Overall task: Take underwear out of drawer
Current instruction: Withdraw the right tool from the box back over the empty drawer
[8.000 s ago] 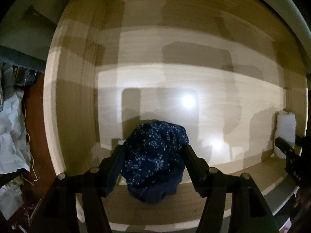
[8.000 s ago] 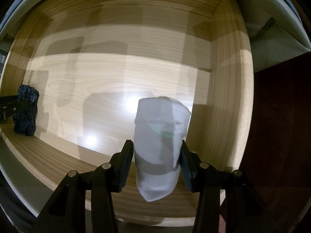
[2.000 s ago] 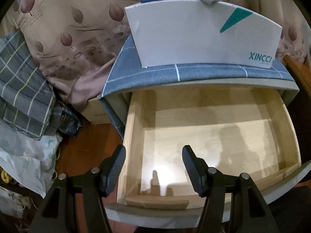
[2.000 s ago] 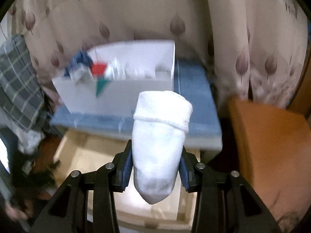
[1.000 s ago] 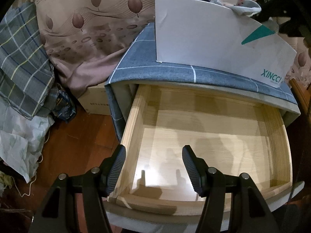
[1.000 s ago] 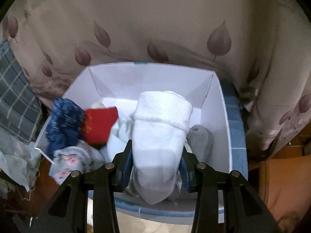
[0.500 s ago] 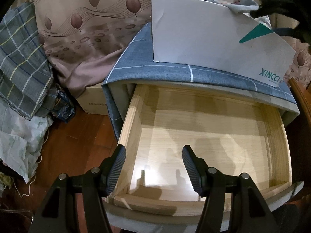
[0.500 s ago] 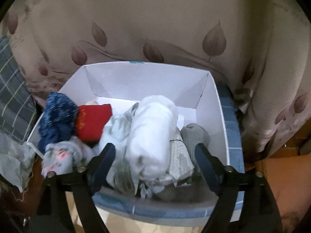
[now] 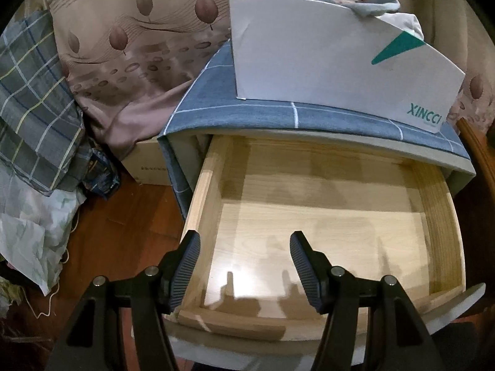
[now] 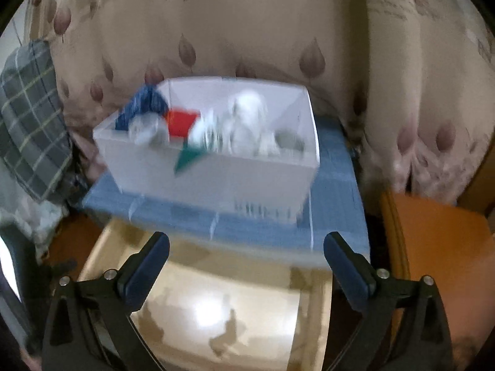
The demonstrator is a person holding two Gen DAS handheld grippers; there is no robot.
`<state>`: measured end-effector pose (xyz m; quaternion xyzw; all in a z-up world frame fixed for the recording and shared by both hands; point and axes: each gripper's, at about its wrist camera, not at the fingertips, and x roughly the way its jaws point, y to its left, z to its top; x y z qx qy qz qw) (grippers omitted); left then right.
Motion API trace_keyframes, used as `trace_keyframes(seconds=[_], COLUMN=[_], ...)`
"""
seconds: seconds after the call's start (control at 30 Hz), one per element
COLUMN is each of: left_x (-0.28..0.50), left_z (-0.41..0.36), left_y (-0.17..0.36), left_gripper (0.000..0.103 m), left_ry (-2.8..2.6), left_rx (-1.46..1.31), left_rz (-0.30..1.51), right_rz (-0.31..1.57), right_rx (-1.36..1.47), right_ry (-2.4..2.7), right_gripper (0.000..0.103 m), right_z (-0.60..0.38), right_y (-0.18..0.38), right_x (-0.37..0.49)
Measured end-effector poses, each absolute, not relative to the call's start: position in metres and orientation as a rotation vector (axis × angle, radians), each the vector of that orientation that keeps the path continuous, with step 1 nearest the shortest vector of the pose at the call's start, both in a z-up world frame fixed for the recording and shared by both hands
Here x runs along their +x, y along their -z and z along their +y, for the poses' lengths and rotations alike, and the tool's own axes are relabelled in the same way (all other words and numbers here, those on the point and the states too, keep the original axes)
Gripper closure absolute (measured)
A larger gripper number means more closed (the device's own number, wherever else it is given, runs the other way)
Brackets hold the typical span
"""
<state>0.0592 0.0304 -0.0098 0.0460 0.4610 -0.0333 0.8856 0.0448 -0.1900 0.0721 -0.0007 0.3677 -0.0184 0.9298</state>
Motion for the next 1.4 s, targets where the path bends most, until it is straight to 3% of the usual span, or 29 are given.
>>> trace_keyframes(seconds=[0.4,1.4], left_x=[0.053,0.044], left_z=[0.018,0.013], left_y=[0.009,0.008], left_gripper=[0.041,0.041], left_ry=[0.074,0.068], left_rx=[0.147,0.205], left_rz=[0.946,0.934], right_rz=[0.914,1.018], right_rx=[0.064,0.054], right_ry=[0.054,0.070], right_gripper=[0.004,0.004], right_z=[-0.195,-0.195], right_y=[0.012,0.033], right_x=[0.005,0.016])
